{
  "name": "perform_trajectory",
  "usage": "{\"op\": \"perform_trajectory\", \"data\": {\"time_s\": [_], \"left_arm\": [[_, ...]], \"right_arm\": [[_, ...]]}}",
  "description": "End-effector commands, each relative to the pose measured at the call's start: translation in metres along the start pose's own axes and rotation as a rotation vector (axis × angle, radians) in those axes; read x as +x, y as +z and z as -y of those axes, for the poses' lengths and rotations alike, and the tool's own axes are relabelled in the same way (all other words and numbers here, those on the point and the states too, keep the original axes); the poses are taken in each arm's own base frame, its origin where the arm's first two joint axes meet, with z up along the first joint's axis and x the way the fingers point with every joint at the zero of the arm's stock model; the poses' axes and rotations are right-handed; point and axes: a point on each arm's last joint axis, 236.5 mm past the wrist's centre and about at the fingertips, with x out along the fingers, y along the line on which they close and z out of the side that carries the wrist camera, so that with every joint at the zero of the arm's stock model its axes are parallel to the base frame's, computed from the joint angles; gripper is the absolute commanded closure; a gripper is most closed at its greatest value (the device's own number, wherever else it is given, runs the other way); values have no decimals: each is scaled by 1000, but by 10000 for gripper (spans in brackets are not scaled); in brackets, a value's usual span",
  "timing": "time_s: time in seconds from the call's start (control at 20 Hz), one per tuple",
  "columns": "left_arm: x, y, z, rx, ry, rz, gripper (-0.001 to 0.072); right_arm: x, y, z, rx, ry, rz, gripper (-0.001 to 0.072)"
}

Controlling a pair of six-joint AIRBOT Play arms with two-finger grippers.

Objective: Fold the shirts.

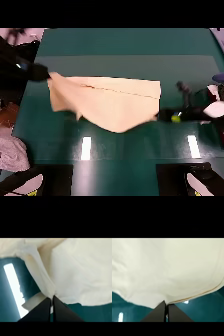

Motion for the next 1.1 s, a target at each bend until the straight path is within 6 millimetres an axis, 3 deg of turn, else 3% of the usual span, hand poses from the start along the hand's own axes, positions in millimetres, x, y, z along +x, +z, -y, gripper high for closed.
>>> {"op": "perform_trajectory", "data": {"time_s": [0.0,0.1,0.2,0.25,0.35,0.5,0.65,0.8,0.9,0.95,1.05], "left_arm": [[-104,82,24,68,28,389,680],[-181,113,44,121,42,606,680],[-259,128,66,171,55,811,680],[-290,131,74,187,59,898,680],[-346,127,89,208,64,1062,680],[-406,109,106,230,64,1225,680],[-440,94,117,245,59,1316,680],[-443,87,120,252,58,1305,680],[-419,92,112,239,63,1239,680],[-397,97,104,225,68,1190,680],[-333,103,78,172,91,1038,681]], "right_arm": [[-127,126,-72,-164,47,492,698],[-230,174,-100,-224,26,766,698],[-322,194,-119,-281,-38,962,698],[-356,196,-126,-303,-76,1026,698],[-409,194,-135,-342,-167,1102,698],[-456,185,-146,-390,-290,1144,698],[-481,180,-158,-425,-342,1198,698],[-469,180,-141,-368,-343,1167,699],[-443,185,-113,-292,-328,1087,699],[-425,188,-96,-237,-311,1019,699],[-379,190,-57,-121,-282,807,700]]}}
